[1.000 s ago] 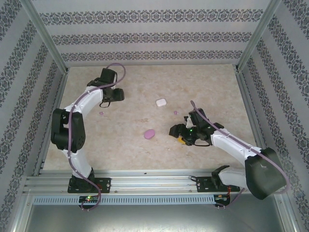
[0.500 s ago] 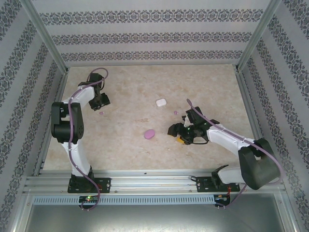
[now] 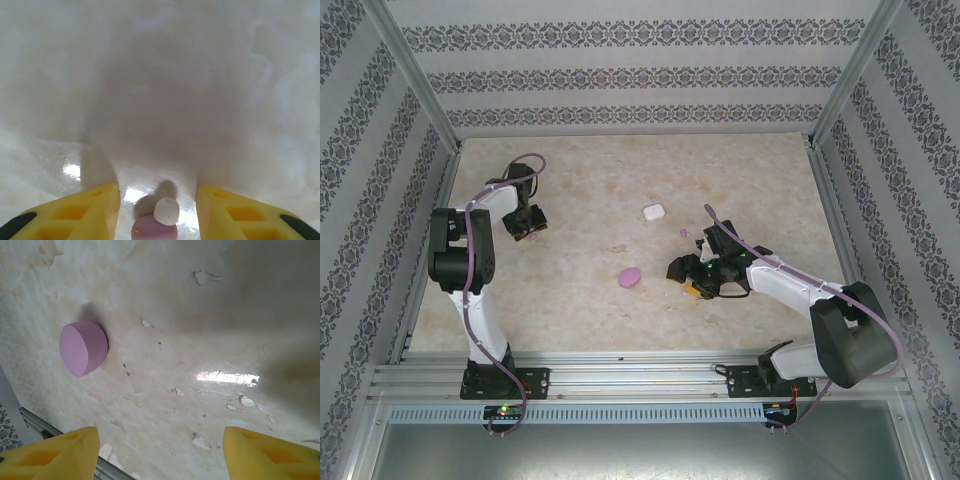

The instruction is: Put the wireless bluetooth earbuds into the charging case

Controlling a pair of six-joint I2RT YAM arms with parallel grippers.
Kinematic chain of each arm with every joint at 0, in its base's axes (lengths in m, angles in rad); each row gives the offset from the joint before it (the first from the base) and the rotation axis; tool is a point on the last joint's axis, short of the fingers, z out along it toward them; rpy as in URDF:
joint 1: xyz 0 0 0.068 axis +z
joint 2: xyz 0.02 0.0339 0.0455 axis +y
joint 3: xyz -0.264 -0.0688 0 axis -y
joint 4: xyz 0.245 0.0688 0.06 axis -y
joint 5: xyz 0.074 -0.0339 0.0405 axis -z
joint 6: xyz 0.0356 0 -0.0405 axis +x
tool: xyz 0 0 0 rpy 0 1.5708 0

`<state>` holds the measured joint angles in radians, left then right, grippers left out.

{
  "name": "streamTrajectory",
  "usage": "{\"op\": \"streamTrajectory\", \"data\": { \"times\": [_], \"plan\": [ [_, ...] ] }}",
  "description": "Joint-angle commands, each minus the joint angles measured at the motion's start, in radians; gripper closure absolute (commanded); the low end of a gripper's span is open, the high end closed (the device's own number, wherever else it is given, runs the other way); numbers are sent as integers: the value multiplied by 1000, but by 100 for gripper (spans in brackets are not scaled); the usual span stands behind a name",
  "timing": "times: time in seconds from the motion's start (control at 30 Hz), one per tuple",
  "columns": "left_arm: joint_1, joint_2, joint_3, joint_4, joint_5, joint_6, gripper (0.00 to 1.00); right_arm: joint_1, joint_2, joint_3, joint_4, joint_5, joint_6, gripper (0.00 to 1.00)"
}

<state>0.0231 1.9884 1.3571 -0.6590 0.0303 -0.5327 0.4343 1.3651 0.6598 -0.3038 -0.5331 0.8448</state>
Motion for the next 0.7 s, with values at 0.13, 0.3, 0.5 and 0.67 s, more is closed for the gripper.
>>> {"op": "streamTrajectory", "data": {
  "times": [0.13, 0.3, 0.5, 0.67],
  "plan": [
    [8, -52, -97, 8, 69, -31, 69, 2, -16, 34, -26, -8, -24, 34],
    [-10, -102, -165, 32, 96, -53, 71, 1, -45, 22, -36, -3, -25, 34],
    [-83, -153, -227, 59, 123, -109, 72, 0, -86, -6, -41, 1, -24, 34],
    [-190, -166, -237, 78, 131, -167, 73, -2, -114, -23, -44, 2, -27, 34]
  ]
}}
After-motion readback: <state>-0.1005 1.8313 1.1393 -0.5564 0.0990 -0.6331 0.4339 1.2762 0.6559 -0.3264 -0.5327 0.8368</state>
